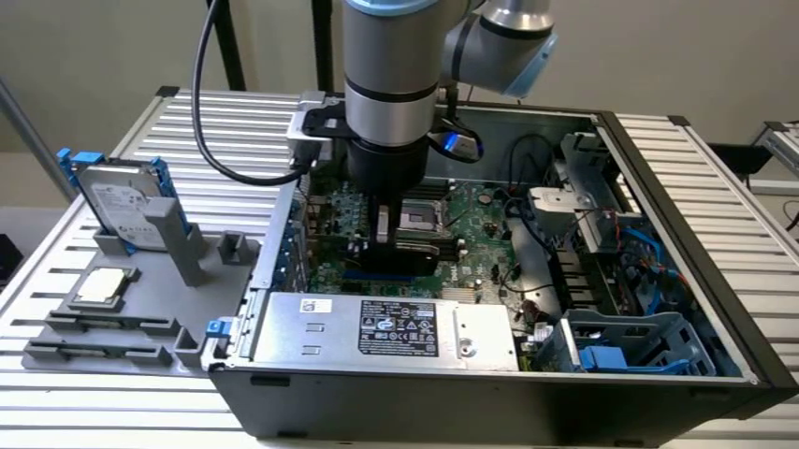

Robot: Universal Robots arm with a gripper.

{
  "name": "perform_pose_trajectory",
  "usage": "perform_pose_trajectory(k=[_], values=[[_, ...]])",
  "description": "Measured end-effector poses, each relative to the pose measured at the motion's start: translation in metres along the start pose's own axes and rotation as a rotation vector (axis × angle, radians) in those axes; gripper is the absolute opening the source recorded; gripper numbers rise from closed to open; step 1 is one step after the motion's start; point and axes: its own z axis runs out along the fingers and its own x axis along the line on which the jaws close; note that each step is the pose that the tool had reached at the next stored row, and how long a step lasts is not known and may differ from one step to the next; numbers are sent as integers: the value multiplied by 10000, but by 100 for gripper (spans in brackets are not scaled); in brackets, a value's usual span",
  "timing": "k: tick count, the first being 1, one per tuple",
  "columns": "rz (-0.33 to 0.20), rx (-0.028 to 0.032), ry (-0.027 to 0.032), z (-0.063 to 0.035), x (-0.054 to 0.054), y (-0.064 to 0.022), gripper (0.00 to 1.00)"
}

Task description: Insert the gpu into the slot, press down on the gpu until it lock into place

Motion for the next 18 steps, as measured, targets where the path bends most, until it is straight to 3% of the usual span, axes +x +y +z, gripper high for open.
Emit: perform_pose_trajectory(k=[4, 18], values=[[-17, -54, -36, 7, 3, -6, 26], [-75, -90, -46, 37, 9, -25, 26]])
